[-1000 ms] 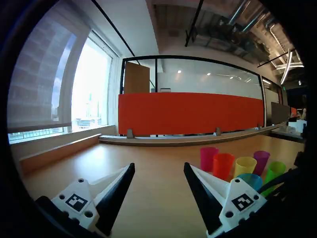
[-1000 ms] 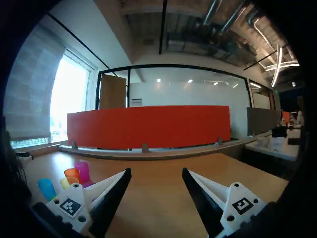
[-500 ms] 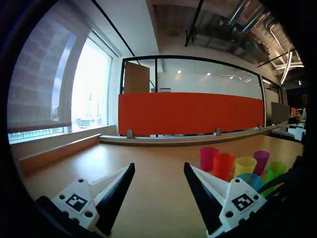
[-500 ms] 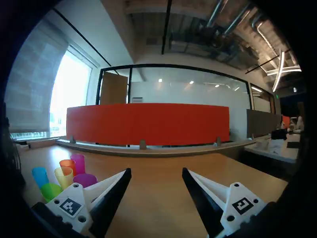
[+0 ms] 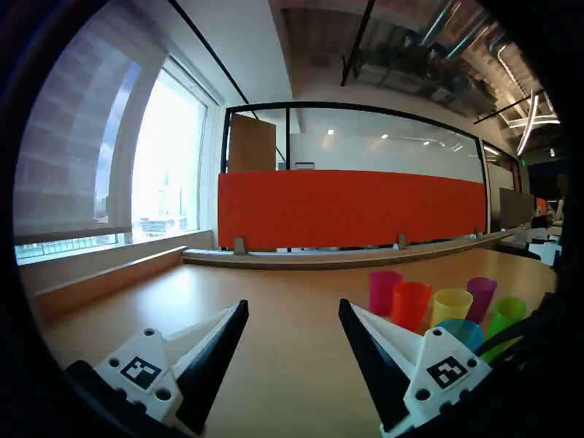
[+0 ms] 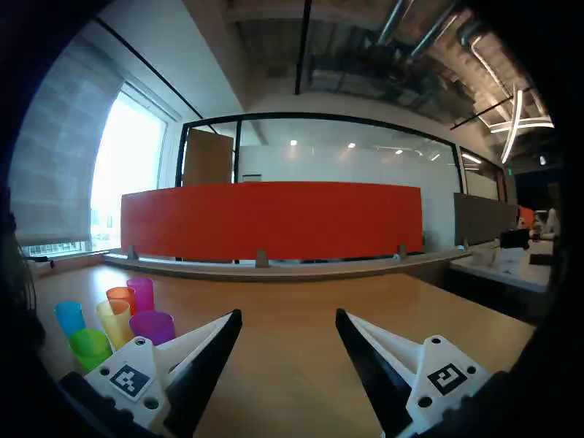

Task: Pour water

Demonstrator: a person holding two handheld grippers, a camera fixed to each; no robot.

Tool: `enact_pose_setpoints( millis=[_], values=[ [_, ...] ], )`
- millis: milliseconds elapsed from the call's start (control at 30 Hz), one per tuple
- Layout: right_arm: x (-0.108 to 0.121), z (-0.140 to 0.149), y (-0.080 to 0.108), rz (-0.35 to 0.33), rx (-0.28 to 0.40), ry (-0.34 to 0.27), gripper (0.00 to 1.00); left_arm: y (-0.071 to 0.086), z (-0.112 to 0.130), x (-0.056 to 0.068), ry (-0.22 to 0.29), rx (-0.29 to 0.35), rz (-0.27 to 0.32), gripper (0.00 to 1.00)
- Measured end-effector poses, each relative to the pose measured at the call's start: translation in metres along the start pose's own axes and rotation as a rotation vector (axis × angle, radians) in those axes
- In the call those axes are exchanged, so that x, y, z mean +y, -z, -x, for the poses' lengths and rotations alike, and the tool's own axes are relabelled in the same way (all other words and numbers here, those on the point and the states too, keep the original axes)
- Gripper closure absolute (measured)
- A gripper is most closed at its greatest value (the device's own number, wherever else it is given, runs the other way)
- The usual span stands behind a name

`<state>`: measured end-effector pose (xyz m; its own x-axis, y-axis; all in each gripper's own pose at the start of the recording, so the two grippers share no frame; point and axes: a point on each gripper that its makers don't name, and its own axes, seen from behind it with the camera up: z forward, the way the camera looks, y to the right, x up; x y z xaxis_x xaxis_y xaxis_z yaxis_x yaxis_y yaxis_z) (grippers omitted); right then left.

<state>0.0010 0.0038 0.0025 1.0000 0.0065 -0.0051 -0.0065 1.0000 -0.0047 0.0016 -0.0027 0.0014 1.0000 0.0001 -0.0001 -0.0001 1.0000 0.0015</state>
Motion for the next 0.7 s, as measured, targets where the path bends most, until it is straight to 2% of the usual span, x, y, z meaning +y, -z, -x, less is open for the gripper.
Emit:
enact_pose_setpoints(
  millis=[700],
  values=[
    [0.0004,0.0006,-0.0003,0.003,-0.004,0.008,0.0,0.0,-0.0001,-0.0002,0.0,0.0,0.0,0.08]
  ],
)
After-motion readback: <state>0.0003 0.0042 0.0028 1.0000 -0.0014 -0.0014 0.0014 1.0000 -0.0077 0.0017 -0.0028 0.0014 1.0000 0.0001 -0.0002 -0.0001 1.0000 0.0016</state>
